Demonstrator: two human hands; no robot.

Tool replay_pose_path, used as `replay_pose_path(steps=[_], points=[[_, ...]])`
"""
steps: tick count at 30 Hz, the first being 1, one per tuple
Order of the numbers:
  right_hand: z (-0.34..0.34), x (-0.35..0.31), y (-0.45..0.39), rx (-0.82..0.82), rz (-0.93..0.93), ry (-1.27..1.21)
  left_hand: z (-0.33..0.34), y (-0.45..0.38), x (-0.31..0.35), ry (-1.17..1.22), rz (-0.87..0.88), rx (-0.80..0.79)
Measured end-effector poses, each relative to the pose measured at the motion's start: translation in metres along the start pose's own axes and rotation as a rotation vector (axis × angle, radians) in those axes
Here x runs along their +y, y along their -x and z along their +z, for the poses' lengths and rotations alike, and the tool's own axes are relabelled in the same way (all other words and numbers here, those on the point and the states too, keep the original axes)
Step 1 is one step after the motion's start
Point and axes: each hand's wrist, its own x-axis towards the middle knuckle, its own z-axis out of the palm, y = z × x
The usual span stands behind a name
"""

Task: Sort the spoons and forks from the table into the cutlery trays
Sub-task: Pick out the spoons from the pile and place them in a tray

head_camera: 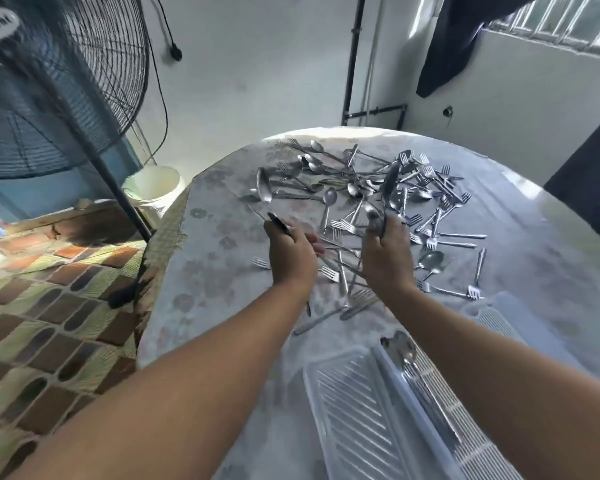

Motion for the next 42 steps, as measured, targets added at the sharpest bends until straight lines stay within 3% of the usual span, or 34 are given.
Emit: replay_pose_path(steps=[5, 9, 12, 17, 20, 26, 32, 35, 42], points=[[-0.036, 0.011, 0.017, -0.078, 0.022, -0.02, 0.013, 0.04, 0.0, -0.042, -0.088, 0.045], [-0.059, 0.015, 0.04, -0.089, -0.007, 0.041, 0.023, 0.066, -0.004, -0.065, -0.125, -0.036], [-0.072, 0.024, 0.059, -0.113, 0.011, 0.128, 0.031, 0.093, -0.016, -0.049, -0.257, -0.092], [-0.093, 0.055, 0.083, -0.302, 0.179, 0.218, 0.043, 0.132, -0.042, -0.063, -0.422, -0.107], [-0.11, 0.08, 0.09, -0.37, 0.117, 0.257, 0.054, 0.151, -0.064, -0.119, -0.453, -0.105], [-0.134, 0.143, 0.106, -0.532, 0.006, 0.48, 0.087, 0.19, -0.081, -0.261, -0.447, 0.097], [-0.112, 0.162, 0.111, -0.583, -0.095, 0.453, 0.092, 0.214, -0.087, -0.299, -0.401, 0.28], [-0.103, 0.167, 0.115, -0.699, -0.071, 0.445, 0.083, 0.219, -0.093, -0.312, -0.388, 0.356], [-0.114, 0.189, 0.126, -0.69, -0.046, 0.329, 0.083, 0.226, -0.091, -0.281, -0.398, 0.392]])
